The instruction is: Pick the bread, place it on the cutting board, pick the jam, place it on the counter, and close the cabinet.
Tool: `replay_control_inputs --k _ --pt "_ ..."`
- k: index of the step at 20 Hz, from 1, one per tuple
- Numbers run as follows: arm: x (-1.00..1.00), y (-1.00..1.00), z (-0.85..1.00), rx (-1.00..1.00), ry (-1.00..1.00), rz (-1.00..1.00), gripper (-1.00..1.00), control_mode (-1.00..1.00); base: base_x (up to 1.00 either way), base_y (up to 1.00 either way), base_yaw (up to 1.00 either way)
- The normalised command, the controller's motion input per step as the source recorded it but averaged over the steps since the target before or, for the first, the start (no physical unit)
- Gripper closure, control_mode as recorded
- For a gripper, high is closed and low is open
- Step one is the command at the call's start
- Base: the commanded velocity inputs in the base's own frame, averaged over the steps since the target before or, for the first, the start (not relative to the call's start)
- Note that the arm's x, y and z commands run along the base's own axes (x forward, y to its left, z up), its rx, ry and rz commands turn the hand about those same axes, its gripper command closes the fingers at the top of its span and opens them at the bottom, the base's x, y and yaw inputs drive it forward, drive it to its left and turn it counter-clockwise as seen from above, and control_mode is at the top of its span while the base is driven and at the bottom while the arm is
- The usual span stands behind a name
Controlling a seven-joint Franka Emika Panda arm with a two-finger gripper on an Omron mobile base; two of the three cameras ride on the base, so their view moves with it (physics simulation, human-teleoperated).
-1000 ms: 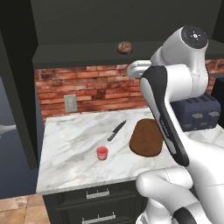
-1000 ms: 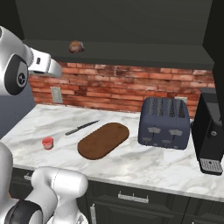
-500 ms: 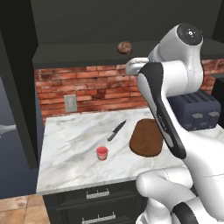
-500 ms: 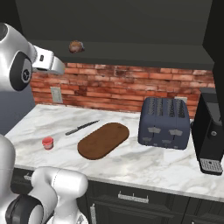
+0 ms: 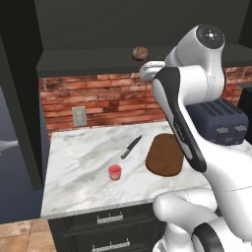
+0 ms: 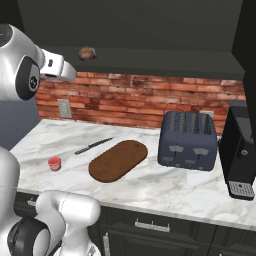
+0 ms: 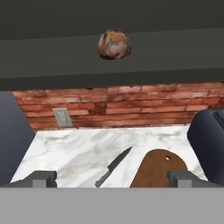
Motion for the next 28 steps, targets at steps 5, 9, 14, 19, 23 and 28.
replay_control_inputs --k 5,9,14,19,23,28 --pt "0.13 0.0 0.15 0.0 -0.04 0.0 -1.0 -1.0 0.0 0.0 0.0" --pt "0.16 0.0 0.08 0.0 -0.01 0.0 -1.0 -1.0 0.0 0.0 0.0" --pt "0.25 0.0 0.0 0.0 0.0 0.0 -1.0 -1.0 0.0 0.0 0.0" --pt "0.32 0.0 0.0 0.0 0.0 0.0 -1.0 -1.0 0.0 0.0 0.0" --pt "0.33 0.0 0.01 0.0 0.0 0.0 -1.0 -1.0 0.0 0.0 0.0" --pt "0.32 0.0 0.03 0.0 0.0 0.0 -1.0 -1.0 0.0 0.0 0.0"
